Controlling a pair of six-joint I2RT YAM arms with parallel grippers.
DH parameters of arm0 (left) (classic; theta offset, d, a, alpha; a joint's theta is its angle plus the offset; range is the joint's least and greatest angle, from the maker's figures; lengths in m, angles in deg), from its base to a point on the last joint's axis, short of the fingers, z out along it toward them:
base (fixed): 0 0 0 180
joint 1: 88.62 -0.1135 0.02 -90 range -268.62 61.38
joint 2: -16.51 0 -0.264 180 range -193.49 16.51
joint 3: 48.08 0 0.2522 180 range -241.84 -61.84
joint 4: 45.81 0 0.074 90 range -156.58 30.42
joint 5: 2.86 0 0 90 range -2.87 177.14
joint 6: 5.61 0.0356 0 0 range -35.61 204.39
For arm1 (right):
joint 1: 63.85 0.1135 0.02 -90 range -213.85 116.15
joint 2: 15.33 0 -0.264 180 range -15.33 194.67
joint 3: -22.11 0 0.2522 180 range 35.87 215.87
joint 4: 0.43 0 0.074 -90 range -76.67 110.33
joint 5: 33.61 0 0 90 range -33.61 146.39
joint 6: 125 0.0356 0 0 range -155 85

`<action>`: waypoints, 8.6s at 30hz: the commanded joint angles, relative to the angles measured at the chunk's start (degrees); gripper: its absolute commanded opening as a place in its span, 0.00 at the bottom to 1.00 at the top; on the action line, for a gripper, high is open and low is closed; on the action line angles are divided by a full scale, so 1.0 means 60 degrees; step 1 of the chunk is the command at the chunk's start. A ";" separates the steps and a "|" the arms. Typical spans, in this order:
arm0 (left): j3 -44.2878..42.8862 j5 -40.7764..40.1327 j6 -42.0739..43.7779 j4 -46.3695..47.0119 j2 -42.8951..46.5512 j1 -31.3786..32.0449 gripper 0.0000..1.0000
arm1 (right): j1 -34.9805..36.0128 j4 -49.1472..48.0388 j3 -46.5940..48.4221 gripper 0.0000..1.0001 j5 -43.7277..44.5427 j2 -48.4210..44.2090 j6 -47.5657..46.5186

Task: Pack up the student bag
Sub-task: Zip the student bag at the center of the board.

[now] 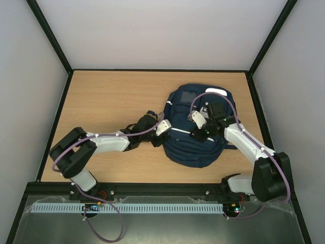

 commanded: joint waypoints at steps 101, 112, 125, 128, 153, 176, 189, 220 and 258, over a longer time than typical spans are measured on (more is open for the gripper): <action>-0.4927 -0.0799 -0.2659 0.0005 -0.3969 0.4988 0.06 | -0.5470 0.0327 0.1473 0.75 0.0922 0.1521 0.0676; -0.4353 -0.1603 -0.3473 0.0300 -0.3681 0.4985 0.07 | -0.3912 0.1999 0.2852 0.69 -0.0544 0.4047 0.0402; -0.3405 -0.2930 -0.3082 -0.0139 -0.2366 0.5440 0.51 | -0.0885 0.2596 0.5814 0.64 -0.1419 0.5298 0.1554; -0.3073 -0.2967 -0.2753 -0.0762 -0.1642 0.5587 0.54 | -0.0953 0.2556 0.5463 0.65 -0.1264 0.4282 0.1616; -0.2606 -0.5532 -0.1945 -0.1478 -0.1745 0.5214 0.62 | -0.1466 0.4077 -0.0061 0.39 0.0828 -0.2691 -0.2982; -0.2015 -0.5021 -0.2333 0.0269 -0.1204 0.4377 0.02 | -0.1466 0.3659 -0.1316 0.41 -0.0658 -0.4156 -0.5266; -0.2297 -0.3613 -0.2956 0.0295 -0.1053 0.3972 0.02 | -0.1382 0.2393 -0.1557 0.42 -0.1491 -0.3510 -0.5116; -0.2449 -0.3435 -0.3353 0.0230 -0.0936 0.3663 0.02 | -0.1008 0.1556 -0.2267 0.37 -0.0679 -0.3644 -0.4955; -0.2419 -0.3082 -0.3540 0.0216 -0.0726 0.3558 0.02 | -0.0868 -0.0822 -0.2310 0.54 -0.0219 -0.2340 -0.3427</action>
